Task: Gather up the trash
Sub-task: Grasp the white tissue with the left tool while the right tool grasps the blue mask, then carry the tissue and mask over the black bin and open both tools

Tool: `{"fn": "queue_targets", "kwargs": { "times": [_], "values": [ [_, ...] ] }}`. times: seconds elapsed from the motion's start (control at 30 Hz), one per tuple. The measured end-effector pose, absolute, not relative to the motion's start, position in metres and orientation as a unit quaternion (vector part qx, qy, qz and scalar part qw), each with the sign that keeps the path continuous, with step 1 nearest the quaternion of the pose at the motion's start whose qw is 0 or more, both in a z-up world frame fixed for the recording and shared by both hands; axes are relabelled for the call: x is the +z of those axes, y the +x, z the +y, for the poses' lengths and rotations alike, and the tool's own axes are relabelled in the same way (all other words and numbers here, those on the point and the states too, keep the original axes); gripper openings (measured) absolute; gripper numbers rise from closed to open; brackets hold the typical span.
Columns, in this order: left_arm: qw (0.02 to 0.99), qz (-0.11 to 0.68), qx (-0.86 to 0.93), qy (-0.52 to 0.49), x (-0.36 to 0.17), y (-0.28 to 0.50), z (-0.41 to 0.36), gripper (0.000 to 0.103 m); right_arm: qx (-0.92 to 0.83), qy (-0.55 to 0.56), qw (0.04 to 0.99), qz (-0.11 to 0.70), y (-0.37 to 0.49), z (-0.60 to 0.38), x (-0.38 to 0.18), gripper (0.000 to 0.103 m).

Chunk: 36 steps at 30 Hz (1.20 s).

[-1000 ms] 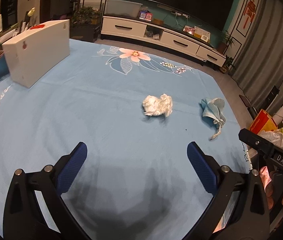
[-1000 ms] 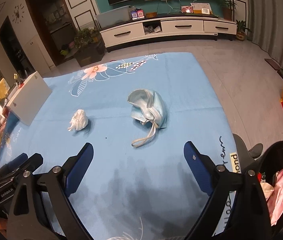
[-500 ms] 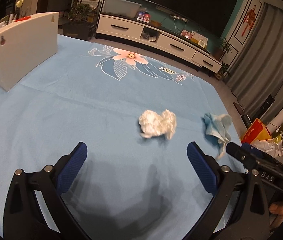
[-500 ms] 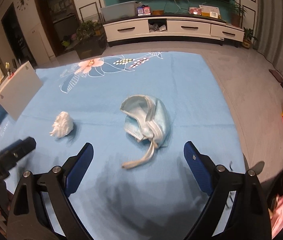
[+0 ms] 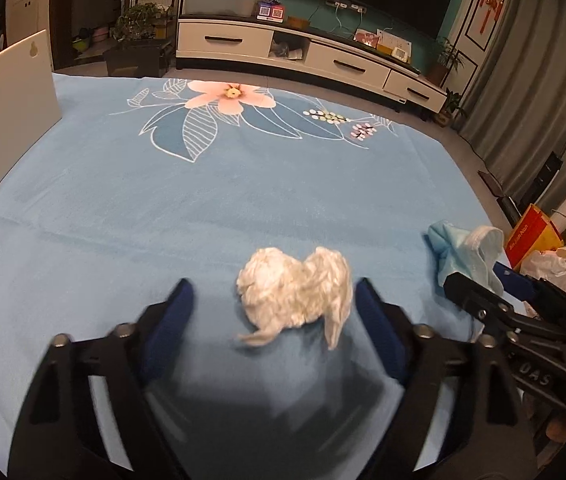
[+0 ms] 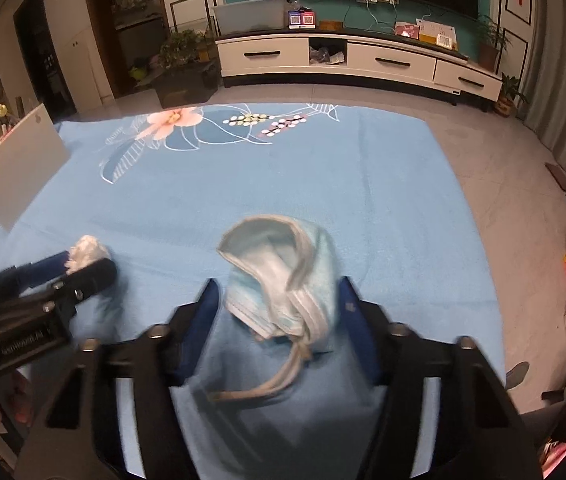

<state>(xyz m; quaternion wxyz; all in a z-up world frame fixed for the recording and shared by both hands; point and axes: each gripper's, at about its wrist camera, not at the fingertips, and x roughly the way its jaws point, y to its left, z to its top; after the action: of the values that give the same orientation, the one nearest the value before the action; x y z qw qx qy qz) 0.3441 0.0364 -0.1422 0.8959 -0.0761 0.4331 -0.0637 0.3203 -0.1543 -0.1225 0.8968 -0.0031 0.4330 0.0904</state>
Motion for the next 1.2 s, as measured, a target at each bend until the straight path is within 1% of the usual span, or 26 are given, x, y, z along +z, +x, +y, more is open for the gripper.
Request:
{"fn": "queue_targets", "kwargs": {
  "times": [0.03, 0.07, 0.1, 0.13, 0.2, 0.27, 0.37, 0.47, 0.73, 0.87, 1.2],
  "values": [
    [0.897, 0.432, -0.061, -0.074, -0.142, 0.345, 0.036, 0.069, 0.09, -0.002, 0.896, 0.435, 0.321, -0.155, -0.123, 0.044],
    [0.897, 0.431, -0.063, -0.072, -0.141, 0.345, 0.034, 0.059, 0.087, -0.001, 0.896, 0.436, 0.322, -0.157, -0.124, 0.041],
    [0.896, 0.432, -0.065, -0.072, -0.141, 0.346, 0.034, 0.046, 0.087, -0.001, 0.896, 0.436, 0.322, -0.158, -0.124, 0.033],
    [0.897, 0.433, -0.064, -0.068, -0.142, 0.347, 0.033, 0.04, 0.086, -0.001, 0.896, 0.436, 0.322, -0.158, -0.124, 0.023],
    [0.899, 0.429, -0.062, -0.062, -0.142, 0.347, 0.033, 0.033, 0.088, 0.006, 0.896, 0.436, 0.321, -0.16, -0.124, 0.016],
    [0.902, 0.422, -0.063, -0.06, -0.14, 0.344, 0.033, 0.028, 0.089, 0.015, 0.898, 0.43, 0.315, -0.163, -0.119, 0.014],
    [0.904, 0.416, -0.075, -0.067, -0.134, 0.334, 0.033, 0.026, 0.094, 0.025, 0.901, 0.422, 0.304, -0.163, -0.11, 0.013],
    [0.907, 0.409, -0.082, -0.065, -0.126, 0.317, 0.029, 0.026, 0.104, 0.038, 0.903, 0.415, 0.279, -0.166, -0.097, 0.013],
    [0.911, 0.386, -0.116, -0.087, -0.097, 0.242, 0.018, 0.026, 0.101, 0.057, 0.906, 0.408, 0.203, -0.181, -0.072, 0.013],
    [0.909, 0.385, -0.135, -0.084, -0.087, 0.202, 0.008, 0.027, 0.083, 0.06, 0.907, 0.408, 0.164, -0.197, -0.061, 0.014],
    [0.908, 0.368, -0.187, -0.065, -0.058, 0.137, -0.032, 0.027, 0.027, 0.092, 0.914, 0.394, 0.086, -0.257, -0.041, 0.014]
  ]
}}
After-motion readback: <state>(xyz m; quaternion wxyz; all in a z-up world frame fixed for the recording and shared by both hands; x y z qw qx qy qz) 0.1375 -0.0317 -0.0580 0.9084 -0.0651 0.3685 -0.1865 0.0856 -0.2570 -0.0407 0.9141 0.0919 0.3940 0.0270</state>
